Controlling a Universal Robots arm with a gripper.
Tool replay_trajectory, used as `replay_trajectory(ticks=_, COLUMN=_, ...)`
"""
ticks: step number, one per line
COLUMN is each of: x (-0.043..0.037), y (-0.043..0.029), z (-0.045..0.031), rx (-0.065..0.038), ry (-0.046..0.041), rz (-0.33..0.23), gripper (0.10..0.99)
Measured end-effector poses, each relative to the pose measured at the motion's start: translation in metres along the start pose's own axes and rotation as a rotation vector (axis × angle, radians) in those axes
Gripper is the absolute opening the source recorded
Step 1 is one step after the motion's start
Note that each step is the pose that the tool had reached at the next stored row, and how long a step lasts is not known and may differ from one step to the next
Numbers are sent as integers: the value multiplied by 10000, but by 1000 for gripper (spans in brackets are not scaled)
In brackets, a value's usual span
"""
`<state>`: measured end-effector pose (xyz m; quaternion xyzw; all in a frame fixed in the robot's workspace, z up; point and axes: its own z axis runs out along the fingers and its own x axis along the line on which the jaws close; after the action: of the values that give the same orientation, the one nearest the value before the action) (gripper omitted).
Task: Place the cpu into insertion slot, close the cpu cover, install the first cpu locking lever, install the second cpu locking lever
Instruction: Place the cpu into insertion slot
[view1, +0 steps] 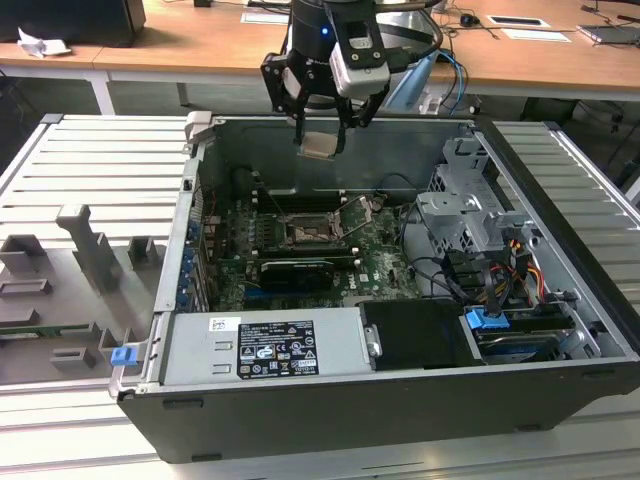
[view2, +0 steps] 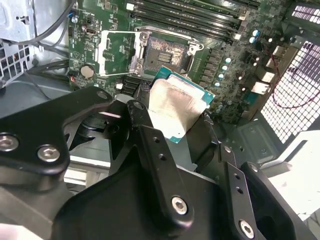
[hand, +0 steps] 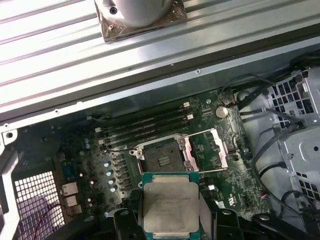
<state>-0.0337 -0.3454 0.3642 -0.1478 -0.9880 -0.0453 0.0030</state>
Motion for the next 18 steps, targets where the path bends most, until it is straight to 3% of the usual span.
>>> replay_trajectory(ticks=18, x=0, y=-1, z=11, rx=-36, ry=-162, rz=1817, gripper=537)
